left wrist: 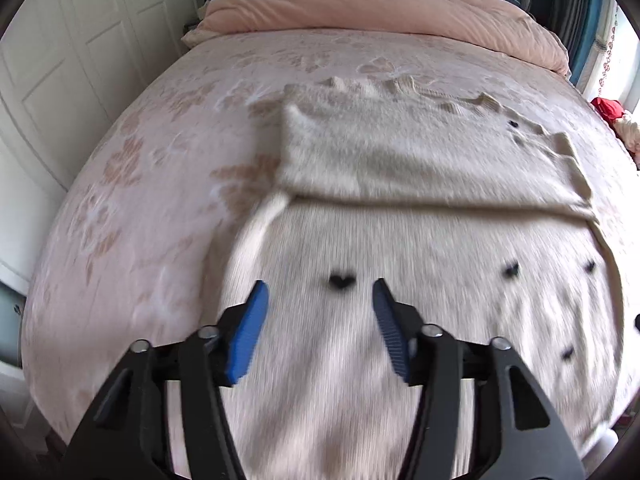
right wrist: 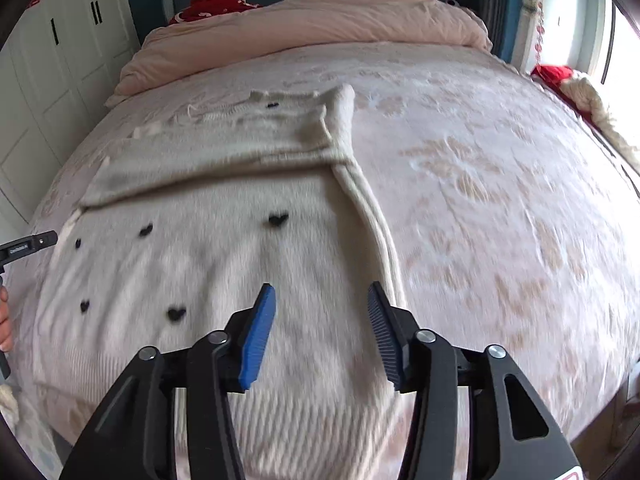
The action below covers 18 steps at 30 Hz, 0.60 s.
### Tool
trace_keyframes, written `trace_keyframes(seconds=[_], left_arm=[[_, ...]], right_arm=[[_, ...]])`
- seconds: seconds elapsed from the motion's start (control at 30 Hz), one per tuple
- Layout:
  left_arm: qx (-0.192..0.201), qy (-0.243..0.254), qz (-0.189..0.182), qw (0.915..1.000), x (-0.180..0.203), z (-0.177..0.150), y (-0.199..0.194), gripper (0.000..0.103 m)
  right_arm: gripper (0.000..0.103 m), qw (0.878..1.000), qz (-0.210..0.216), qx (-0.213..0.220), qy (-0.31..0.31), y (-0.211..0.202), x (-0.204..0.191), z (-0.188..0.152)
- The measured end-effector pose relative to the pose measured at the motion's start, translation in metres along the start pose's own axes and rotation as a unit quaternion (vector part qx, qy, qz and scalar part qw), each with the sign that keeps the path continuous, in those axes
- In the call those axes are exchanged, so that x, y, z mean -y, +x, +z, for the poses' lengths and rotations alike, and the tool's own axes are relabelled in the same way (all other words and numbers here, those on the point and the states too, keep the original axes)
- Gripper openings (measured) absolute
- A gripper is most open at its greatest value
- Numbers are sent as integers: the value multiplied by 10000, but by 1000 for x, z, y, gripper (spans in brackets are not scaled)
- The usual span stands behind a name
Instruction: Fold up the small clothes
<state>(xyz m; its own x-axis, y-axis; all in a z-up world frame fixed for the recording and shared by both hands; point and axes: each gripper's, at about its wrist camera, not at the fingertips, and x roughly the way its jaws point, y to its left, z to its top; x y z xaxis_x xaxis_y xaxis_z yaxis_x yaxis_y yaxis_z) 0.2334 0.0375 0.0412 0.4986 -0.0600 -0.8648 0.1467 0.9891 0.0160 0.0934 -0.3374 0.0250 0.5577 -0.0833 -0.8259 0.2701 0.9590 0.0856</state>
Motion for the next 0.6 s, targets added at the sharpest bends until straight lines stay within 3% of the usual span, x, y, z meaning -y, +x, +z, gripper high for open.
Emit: trace_keyframes(seconds=[0.1,0.2,0.4,0.5,0.6], left_arm=[[-189,-241,-237,9993,-17,-35,-16,72],[-313,-652,-495,9962,-41,-72,-25,80],[-704,-1258,-515,9882,-78,-134,-20,80],[-592,-1337,-565,9876,-81,-144,-23,81],[-616,-1281,-558,9883,-74,-143,-22,84]], right_arm=[[58,9998,-81,-163,107,-10,12,-32],[60,9984,-51,-442,355,-13,29,-64],[61,9915,416,-856,889,-9,45,-98],[70,9916,505,-851,838,-5,34,-101],[73,9922,518,-825,783,0,25,-100]])
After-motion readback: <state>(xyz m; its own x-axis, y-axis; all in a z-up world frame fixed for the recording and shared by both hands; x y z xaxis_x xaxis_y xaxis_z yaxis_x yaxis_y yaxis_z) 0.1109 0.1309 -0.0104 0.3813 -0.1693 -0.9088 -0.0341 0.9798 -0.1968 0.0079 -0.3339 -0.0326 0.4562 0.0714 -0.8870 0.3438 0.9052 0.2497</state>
